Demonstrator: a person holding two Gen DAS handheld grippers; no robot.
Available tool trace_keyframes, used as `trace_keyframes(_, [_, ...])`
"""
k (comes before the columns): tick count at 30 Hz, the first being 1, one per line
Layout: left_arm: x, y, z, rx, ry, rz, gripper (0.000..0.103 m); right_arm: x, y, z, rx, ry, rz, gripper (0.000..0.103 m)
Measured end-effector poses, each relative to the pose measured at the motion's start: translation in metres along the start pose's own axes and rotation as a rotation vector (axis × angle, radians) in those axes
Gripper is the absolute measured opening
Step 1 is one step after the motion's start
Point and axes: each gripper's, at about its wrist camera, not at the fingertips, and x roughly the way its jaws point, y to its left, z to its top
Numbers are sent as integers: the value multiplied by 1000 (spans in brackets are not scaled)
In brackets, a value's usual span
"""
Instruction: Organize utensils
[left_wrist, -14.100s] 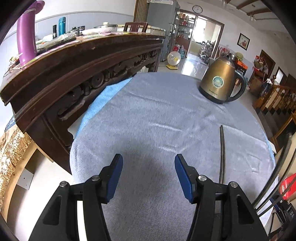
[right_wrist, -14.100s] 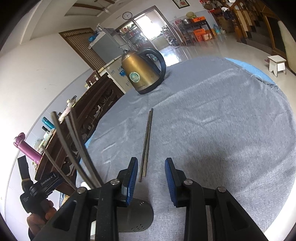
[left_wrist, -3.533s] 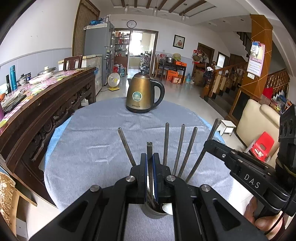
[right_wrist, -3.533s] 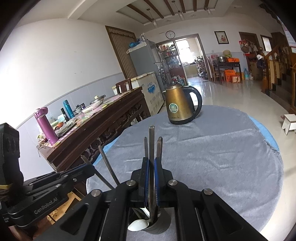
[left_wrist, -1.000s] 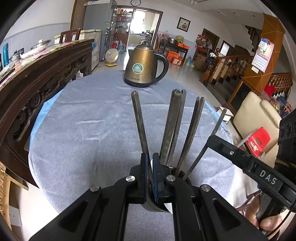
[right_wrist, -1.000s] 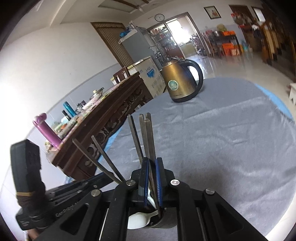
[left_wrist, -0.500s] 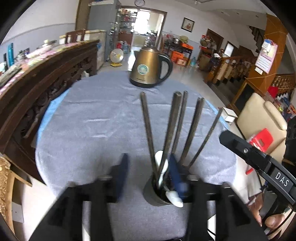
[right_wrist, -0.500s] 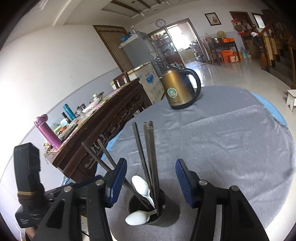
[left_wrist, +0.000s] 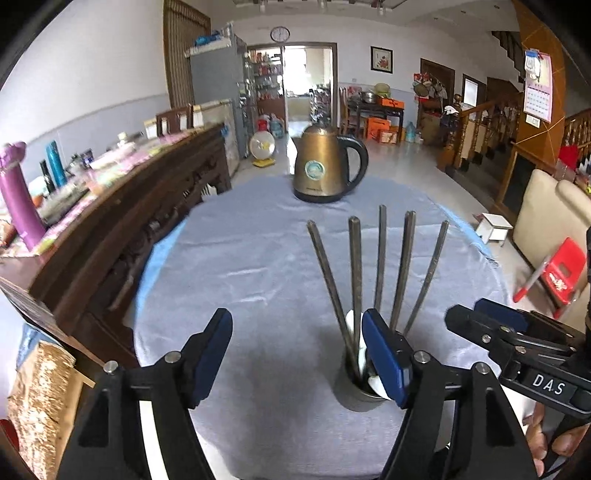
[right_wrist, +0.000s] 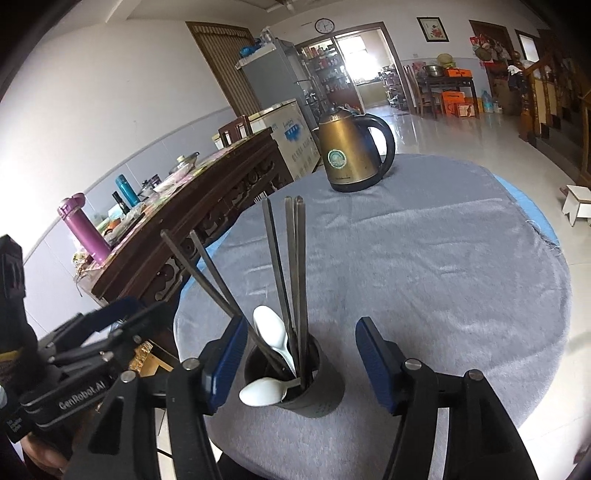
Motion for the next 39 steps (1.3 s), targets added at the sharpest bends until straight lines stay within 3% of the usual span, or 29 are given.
trace_keyframes(3, [-8, 3, 0, 12, -28, 40, 75, -7, 1, -2, -9, -5, -17, 65])
trace_keyframes(6, [-17, 6, 0, 8, -52, 57, 83, -17, 3, -7, -19, -11, -30, 65])
trace_keyframes(10, [-29, 9, -3, -1, -75, 95, 83, -33, 12, -16, -24, -23, -26, 65])
trace_keyframes(17, [-57, 9, -16, 19, -94, 206, 85, -79, 33, -34, -22, -151, -63, 69])
trace_keyframes(20, [-70, 10, -21, 27, -121, 239, 91, -91, 37, -39, -16, -179, -85, 70])
trace_keyframes(39, [-101, 7, -23, 9, -162, 238, 92, -99, 53, -63, -33, -160, -109, 70])
